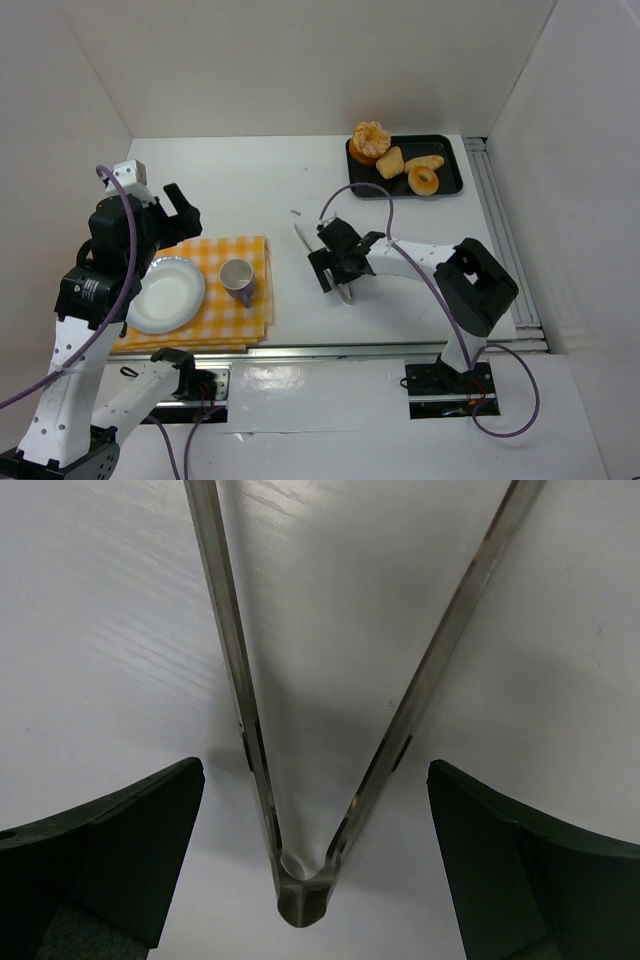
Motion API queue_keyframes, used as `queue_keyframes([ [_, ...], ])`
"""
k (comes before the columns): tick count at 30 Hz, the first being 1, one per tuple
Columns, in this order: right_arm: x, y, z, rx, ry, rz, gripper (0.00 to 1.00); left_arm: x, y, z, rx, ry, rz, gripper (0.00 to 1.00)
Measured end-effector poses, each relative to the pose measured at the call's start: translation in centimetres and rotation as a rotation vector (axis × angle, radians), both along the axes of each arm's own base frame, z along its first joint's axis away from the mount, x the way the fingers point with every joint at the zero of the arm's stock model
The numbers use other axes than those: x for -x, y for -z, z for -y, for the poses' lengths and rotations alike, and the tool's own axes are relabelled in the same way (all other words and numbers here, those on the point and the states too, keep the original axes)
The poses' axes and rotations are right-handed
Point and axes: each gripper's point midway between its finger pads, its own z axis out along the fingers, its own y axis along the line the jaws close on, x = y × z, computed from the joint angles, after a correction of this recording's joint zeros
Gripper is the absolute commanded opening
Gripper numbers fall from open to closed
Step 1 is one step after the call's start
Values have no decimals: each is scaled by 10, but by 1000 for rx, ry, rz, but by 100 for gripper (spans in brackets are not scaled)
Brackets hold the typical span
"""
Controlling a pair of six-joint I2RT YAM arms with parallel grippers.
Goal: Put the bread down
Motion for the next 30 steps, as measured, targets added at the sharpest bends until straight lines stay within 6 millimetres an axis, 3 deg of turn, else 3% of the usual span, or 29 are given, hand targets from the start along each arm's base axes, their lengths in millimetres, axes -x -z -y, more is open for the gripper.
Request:
queue_keyframes([
  [6, -15, -2, -9, -20, 12, 70, 97, -1, -1, 0, 1, -1, 6, 99],
  [10, -33, -3, -15, -36, 38, 143, 79, -1, -1, 0, 0, 0, 6, 99],
  [11, -37, 0, -16, -30, 44, 151, 68, -1, -1, 0, 0, -1, 6, 99],
  [15, -48, 5, -21, -31, 65, 174, 44, 0, -2, -1, -3, -2, 8, 99],
  [18, -50, 4, -21, -22, 73, 179, 33, 0, -2, -2, -6, -6, 9, 99],
  [21, -53, -2, -21, -15, 80, 181, 31, 0, -2, -3, -10, -10, 9, 99],
  [25, -70, -33, -23, -43, 104, 213, 31, 0, -2, -3, -12, -14, 10, 99],
  [28, -96, -78, -14, -112, 160, 259, 31, 0, -2, -4, -12, -14, 9, 99],
  [30, -122, -113, 3, -174, 221, 294, 32, 0, -2, -3, -12, -13, 9, 99],
])
